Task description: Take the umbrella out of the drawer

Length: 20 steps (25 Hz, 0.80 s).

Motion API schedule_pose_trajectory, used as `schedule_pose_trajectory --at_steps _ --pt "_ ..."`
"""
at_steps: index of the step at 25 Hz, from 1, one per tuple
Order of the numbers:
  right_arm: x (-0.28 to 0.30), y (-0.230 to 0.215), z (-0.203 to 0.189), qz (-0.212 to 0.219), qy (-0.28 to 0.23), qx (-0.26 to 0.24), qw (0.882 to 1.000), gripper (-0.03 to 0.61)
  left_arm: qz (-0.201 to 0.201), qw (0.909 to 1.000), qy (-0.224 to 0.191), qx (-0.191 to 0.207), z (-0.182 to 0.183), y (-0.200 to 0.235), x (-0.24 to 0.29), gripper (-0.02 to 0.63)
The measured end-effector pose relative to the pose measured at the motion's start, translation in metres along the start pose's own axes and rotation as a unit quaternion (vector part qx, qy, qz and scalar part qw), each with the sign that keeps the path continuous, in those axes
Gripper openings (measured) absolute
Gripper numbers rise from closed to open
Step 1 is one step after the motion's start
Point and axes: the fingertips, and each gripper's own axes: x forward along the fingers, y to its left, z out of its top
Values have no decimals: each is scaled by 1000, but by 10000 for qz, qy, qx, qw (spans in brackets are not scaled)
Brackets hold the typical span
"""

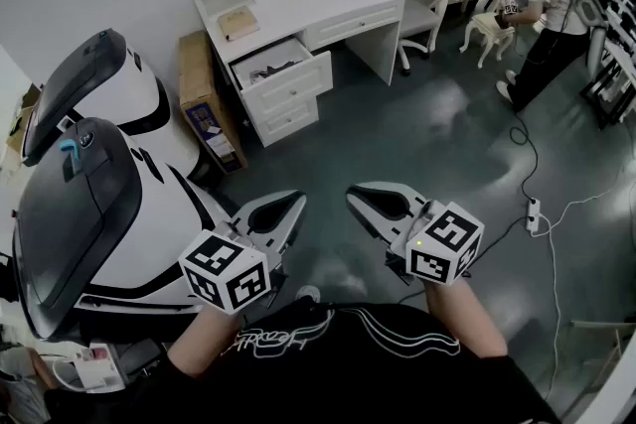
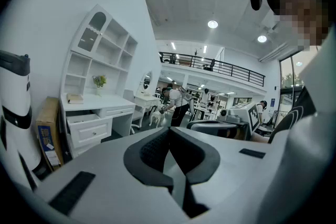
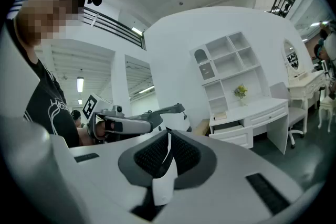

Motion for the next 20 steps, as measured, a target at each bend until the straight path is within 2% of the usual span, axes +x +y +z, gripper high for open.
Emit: schedule_pose_trajectory --at_steps 11,20 --pt "-38 23 -25 -51 73 -75 9999 52 63 9999 -94 -61 -31 -33 -12 20" --pt "-38 4 -56 -25 277 164 9995 53 117 9994 103 -308 -53 -21 6 20"
